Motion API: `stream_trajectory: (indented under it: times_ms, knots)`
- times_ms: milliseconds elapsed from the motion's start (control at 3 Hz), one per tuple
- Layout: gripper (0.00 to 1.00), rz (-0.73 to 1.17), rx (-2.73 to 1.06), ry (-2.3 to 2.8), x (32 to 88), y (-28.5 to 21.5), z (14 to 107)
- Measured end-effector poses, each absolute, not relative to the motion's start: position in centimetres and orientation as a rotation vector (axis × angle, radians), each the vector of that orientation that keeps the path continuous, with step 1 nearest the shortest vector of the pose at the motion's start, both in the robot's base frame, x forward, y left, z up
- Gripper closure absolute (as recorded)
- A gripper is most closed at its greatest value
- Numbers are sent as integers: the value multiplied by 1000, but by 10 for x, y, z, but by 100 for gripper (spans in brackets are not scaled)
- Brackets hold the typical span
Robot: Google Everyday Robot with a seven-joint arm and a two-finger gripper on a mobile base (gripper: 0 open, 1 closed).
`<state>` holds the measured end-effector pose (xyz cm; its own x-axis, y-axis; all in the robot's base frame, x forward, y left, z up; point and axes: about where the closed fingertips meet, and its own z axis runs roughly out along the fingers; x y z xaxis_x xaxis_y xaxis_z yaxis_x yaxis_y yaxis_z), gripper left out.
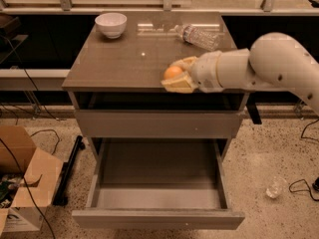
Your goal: Pick orange from middle drawer and place on counter
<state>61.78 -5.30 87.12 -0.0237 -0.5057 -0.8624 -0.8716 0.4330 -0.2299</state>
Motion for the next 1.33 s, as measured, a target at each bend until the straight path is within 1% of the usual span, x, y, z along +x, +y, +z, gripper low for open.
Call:
stream_trajectory:
  times_ms: [333, 667, 1000, 1333]
  knots:
    - [100, 414, -1195, 1699, 672, -43, 891]
    - [97, 426, -1145, 1775, 742, -29, 879]
    - [74, 441, -1087, 1843, 781, -32, 862]
    - [51, 421, -1004, 1912, 804, -54, 851]
